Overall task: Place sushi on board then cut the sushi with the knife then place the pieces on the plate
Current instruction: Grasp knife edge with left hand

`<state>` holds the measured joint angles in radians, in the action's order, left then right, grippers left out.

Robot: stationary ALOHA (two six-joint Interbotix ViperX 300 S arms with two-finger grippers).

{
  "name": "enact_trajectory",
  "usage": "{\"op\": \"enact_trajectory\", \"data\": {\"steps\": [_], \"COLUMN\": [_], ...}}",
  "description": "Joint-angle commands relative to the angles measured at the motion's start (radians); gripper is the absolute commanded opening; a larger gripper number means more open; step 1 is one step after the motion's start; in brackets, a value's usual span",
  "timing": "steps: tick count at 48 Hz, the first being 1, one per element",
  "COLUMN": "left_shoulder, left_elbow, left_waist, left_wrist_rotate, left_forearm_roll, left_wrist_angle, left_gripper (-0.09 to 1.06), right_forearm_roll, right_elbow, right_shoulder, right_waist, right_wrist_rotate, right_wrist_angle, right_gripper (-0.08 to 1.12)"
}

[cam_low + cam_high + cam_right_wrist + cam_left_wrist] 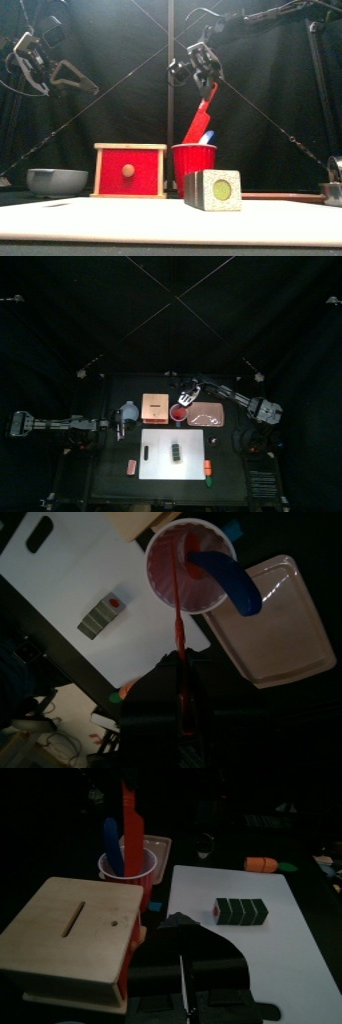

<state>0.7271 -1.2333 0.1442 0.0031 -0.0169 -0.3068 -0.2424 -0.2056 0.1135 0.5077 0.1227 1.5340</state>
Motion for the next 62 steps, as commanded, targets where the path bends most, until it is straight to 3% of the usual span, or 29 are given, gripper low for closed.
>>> {"op": "enact_trajectory", "data": {"steps": [1, 10, 17, 36, 42, 49, 56, 62], "left_shoulder": [0.009, 0.020, 0.020, 0.012, -0.012, -0.091, -0.196, -0.301], "left_elbow": [0.020, 0.028, 0.041, 0.064, 0.078, 0.120, 0.186, 0.245], "left_waist": [0.002, 0.002, 0.002, -0.015, -0.067, -0.127, -0.173, -0.192], "left_wrist_rotate": [0.002, 0.003, 0.003, 0.002, 0.003, 0.002, 0.000, 0.000], "left_forearm_roll": [-0.002, 0.002, 0.003, 0.015, 0.018, 0.018, 0.018, 0.015], "left_wrist_angle": [-0.005, -0.009, -0.009, -0.009, -0.009, -0.005, 0.005, 0.026], "left_gripper": [-0.02, 0.01, 0.12, 0.67, 0.83, 0.97, 0.99, 0.98], "right_forearm_roll": [0.025, 0.112, 0.176, 0.212, 0.215, 0.242, 0.265, 0.267], "right_elbow": [-0.028, 0.081, 0.239, 0.787, 0.923, 1.011, 1.055, 1.066], "right_shoulder": [-0.123, -0.265, -0.373, -0.603, -0.623, -0.615, -0.591, -0.566], "right_waist": [-0.009, -0.120, -0.221, -0.394, -0.430, -0.468, -0.482, -0.494], "right_wrist_rotate": [-0.031, -0.098, -0.094, -0.086, -0.091, -0.092, -0.091, -0.092], "right_wrist_angle": [-0.014, -0.179, -0.353, -0.985, -1.180, -1.347, -1.428, -1.473], "right_gripper": [0.39, 0.39, 0.39, 0.39, 0.39, 0.39, 0.39, 0.39]}}
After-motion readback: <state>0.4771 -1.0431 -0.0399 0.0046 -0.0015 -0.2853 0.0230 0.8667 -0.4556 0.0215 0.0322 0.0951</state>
